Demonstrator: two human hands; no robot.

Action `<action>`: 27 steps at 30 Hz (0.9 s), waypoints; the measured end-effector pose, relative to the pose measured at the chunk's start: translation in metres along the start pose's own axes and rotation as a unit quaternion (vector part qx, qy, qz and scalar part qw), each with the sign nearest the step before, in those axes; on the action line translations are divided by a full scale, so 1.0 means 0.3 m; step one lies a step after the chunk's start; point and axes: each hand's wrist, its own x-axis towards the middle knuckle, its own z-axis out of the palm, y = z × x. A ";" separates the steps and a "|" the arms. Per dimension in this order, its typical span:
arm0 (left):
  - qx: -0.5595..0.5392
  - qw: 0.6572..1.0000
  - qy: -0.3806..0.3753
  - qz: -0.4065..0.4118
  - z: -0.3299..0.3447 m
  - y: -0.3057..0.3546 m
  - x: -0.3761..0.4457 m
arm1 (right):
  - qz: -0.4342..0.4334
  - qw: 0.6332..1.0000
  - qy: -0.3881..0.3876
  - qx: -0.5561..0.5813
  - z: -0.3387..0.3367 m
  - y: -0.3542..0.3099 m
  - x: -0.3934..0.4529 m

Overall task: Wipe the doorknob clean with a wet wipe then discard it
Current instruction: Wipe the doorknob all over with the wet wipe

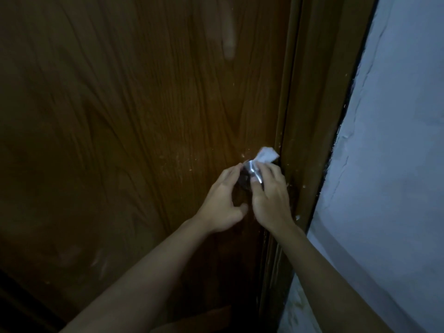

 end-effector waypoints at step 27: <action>0.087 0.991 -0.095 -0.030 -0.064 0.021 0.069 | 0.031 0.994 -0.090 0.052 -0.040 0.019 -0.021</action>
